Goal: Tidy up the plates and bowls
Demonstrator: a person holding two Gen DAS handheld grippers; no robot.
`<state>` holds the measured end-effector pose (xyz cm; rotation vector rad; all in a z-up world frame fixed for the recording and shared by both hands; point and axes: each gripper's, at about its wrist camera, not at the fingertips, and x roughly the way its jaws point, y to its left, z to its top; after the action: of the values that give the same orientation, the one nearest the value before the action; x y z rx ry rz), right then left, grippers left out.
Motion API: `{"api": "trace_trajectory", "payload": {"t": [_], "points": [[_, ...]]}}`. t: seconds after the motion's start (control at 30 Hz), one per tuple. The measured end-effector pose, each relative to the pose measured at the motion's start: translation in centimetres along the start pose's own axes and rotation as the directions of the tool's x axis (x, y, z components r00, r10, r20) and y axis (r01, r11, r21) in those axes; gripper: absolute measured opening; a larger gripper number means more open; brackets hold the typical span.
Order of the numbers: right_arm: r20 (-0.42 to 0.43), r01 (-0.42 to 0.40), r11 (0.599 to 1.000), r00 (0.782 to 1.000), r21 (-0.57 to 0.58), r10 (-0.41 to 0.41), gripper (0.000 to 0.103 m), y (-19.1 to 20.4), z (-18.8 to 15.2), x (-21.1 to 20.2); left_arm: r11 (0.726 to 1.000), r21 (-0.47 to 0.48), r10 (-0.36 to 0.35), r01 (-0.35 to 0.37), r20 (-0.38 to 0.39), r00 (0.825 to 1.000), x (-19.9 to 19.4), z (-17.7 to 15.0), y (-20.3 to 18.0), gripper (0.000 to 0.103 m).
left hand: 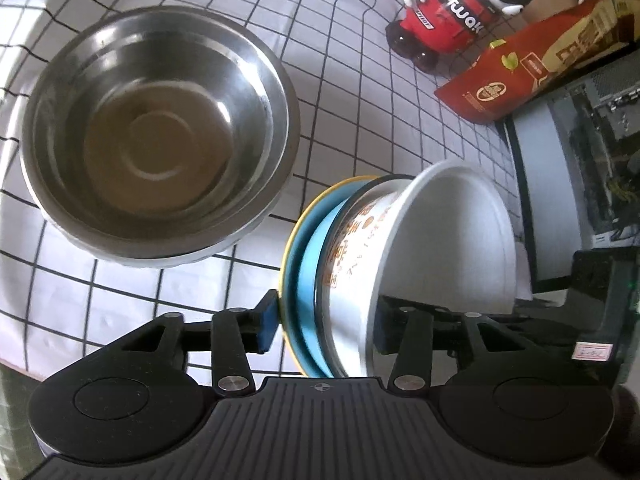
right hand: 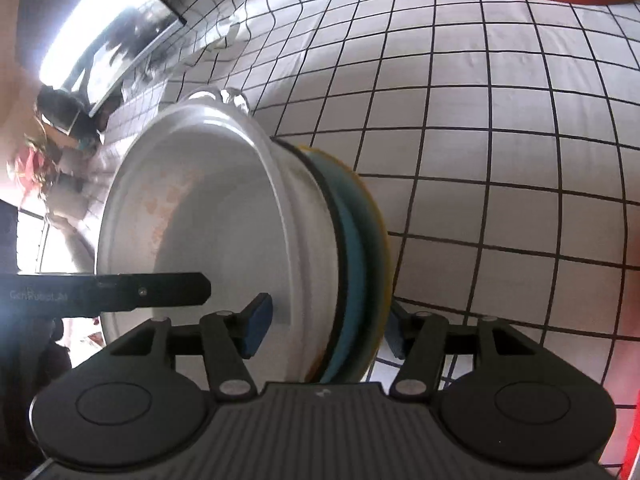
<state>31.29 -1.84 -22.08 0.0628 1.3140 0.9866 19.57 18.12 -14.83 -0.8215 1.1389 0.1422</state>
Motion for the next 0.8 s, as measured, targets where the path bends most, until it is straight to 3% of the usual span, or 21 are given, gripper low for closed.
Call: {"api": "trace_trajectory", "payload": {"t": [0.17,0.37,0.5,0.67,0.8], "points": [[0.002,-0.078,0.991,0.997,0.108,0.079,0.058,-1.3,0.4,0.2,1.000,0.024,0.013,-0.013,-0.002,1.000,0.6,0.5,-0.5,0.057],[-0.013,-0.077,0.987,0.997,0.140,0.080,0.058,-1.5,0.5,0.5,1.000,0.017,-0.007,0.007,-0.016,1.000,1.2,1.1,-0.3,0.060],[-0.028,-0.120,0.973,0.991,0.196,0.128,0.059,-1.9,0.5,0.6,0.998,0.069,-0.009,0.012,-0.043,0.999,1.5,1.4,-0.8,0.065],[-0.021,-0.107,0.965,0.993,0.239,0.115,0.062,-1.6,0.5,0.6,0.997,0.064,-0.032,0.036,-0.069,0.997,1.5,2.1,-0.2,0.065],[-0.030,-0.102,0.972,0.993,0.210,0.111,0.062,-0.8,0.3,1.0,0.996,0.090,-0.010,0.015,-0.058,0.998,1.4,2.1,-0.3,0.066]]}}
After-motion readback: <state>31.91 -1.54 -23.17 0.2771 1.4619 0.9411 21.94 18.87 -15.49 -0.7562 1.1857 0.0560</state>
